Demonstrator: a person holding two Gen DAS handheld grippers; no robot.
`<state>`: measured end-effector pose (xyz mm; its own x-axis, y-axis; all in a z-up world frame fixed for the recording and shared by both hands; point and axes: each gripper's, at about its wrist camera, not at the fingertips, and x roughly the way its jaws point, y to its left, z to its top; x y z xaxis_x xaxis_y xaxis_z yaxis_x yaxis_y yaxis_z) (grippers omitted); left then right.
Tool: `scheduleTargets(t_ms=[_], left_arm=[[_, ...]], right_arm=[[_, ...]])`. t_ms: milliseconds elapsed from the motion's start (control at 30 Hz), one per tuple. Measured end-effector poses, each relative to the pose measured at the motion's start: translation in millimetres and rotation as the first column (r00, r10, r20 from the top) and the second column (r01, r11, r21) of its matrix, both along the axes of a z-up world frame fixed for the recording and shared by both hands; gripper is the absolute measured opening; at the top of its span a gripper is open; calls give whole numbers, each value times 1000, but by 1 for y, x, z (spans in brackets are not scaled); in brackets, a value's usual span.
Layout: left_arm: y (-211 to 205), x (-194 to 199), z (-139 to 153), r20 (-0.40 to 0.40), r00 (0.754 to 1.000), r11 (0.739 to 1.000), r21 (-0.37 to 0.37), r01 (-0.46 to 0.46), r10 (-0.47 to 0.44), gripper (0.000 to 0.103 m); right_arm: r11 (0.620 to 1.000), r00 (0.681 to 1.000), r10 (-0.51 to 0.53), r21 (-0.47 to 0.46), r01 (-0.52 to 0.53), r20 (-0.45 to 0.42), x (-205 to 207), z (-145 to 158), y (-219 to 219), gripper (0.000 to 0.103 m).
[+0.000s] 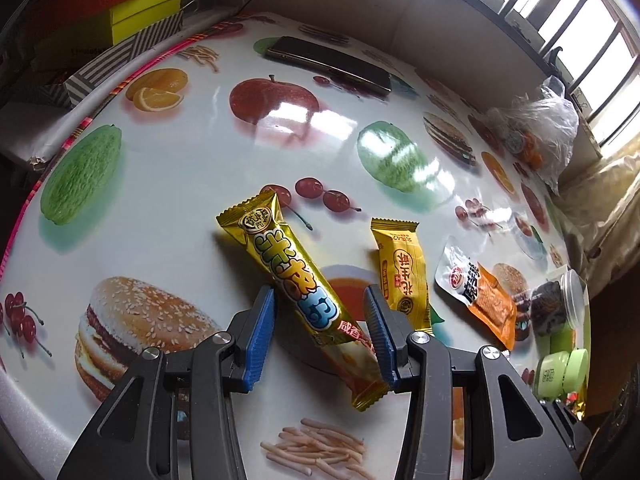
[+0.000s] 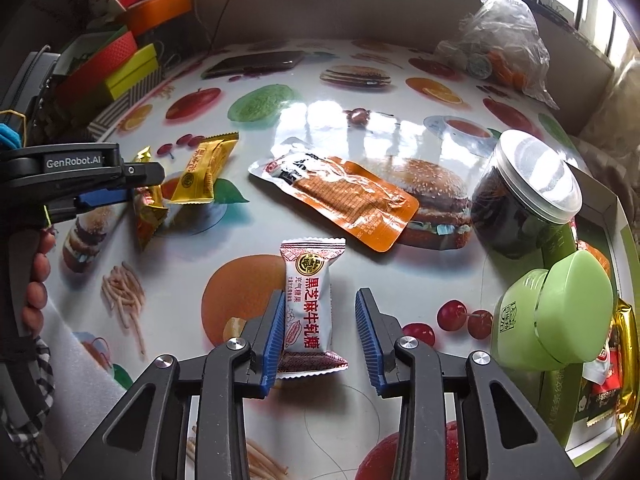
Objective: Organize snacks
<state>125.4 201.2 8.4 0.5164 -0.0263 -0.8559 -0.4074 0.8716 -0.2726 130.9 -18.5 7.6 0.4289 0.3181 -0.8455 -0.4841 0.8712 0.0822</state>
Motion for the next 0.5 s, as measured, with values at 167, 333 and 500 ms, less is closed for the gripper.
scheduleTargets(t_ms=[167,333,500], left_arm=[[-14,4,-1,-12,998,996,69,64,-63,46],[-21,-1,-2,-10,995,987,128,96,-95,46],[-17,-2,-2,-13,997,989,129,75,-74,39]], right_arm=[[1000,1000,-10,7,10,10,-1,0,-2,27],[1000,1000,-12,3,12,23,-3,-1,-2,26],[1000,999,-16,1,16,28,-4,-1,-2,24]])
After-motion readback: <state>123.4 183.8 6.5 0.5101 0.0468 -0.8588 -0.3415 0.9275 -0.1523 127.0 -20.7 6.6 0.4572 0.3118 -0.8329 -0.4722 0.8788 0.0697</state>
